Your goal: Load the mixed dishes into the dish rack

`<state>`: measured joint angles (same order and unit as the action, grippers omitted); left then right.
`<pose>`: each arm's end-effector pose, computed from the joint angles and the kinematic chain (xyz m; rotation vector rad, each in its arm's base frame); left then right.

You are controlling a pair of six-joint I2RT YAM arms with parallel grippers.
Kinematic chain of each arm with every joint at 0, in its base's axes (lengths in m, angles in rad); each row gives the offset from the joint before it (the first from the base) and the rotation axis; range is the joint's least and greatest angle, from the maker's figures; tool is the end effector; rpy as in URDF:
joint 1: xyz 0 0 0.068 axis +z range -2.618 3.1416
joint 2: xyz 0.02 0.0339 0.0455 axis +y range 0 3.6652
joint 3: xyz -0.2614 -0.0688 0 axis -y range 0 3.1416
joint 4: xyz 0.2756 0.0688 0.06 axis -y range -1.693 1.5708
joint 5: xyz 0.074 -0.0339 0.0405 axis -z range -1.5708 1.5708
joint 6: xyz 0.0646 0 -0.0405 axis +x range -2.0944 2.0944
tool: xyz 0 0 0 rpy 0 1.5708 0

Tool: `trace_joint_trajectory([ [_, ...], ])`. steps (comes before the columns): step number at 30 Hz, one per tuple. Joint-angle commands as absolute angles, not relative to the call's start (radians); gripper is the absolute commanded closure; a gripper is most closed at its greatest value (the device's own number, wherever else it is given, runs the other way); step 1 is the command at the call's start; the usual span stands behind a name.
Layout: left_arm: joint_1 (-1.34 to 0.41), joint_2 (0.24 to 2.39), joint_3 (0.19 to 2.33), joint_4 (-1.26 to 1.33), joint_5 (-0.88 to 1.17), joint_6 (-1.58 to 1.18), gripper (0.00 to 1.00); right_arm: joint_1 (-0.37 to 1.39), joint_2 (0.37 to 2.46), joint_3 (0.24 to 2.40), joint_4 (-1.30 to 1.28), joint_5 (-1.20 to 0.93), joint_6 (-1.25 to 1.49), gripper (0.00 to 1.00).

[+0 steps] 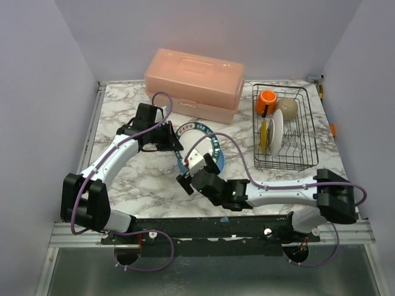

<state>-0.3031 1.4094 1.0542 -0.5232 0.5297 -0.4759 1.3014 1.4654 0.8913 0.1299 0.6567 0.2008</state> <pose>0.3148 -0.1327 0.2320 0.0282 2.5369 -0.9794 0.1364 0.3457 0.2204 -0.6417 1.8236 0.3439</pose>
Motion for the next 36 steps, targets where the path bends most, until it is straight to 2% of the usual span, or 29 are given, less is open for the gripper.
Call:
trace_joint_trajectory([
  [1,-0.305,1.390,1.074,-0.511,0.545,-0.482,1.00,1.334,1.565,0.970,-0.051,0.871,-0.016,0.13],
  [8,-0.305,1.396,1.074,-0.508,0.563,-0.488,1.00,1.352,1.793,1.100,0.076,1.095,-0.241,0.13],
  [10,-0.305,1.397,1.073,-0.506,0.566,-0.489,1.00,1.355,1.861,1.110,0.187,1.145,-0.361,0.13],
  [13,-0.305,1.396,1.073,-0.511,0.561,-0.487,1.00,1.356,1.923,1.110,0.370,1.220,-0.520,0.19],
  [15,-0.305,1.394,1.076,-0.515,0.553,-0.483,1.00,1.356,1.938,1.087,0.499,1.235,-0.621,0.27],
  [17,-0.305,1.392,1.076,-0.515,0.551,-0.482,1.00,1.355,1.935,1.095,0.479,1.224,-0.613,0.41],
  [18,-0.305,1.393,1.077,-0.515,0.551,-0.480,1.00,1.356,1.930,1.107,0.427,1.214,-0.579,0.59],
  [19,-0.305,1.393,1.076,-0.517,0.552,-0.480,1.00,1.355,1.924,1.116,0.393,1.201,-0.544,0.87],
  [20,-0.305,1.394,1.077,-0.517,0.552,-0.480,1.00,1.356,1.920,1.118,0.372,1.189,-0.528,0.99],
  [24,-0.305,1.396,1.078,-0.507,0.586,-0.473,1.00,1.356,1.898,1.117,0.316,1.153,-0.467,1.00],
  [26,-0.305,1.388,1.073,-0.501,0.593,-0.464,0.83,1.356,1.868,1.110,0.281,1.135,-0.410,1.00],
  [28,-0.305,1.369,1.069,-0.498,0.578,-0.453,0.57,1.351,1.824,1.096,0.226,1.088,-0.322,1.00],
  [30,-0.305,1.341,1.061,-0.493,0.552,-0.440,0.42,1.343,1.760,1.075,0.141,1.000,-0.195,1.00],
  [32,-0.305,1.300,1.047,-0.478,0.515,-0.433,0.35,1.334,1.671,1.017,0.118,0.887,-0.093,1.00],
  [36,-0.305,1.173,0.992,-0.403,0.421,-0.425,0.30,1.311,1.502,0.926,0.081,0.687,0.049,1.00],
])
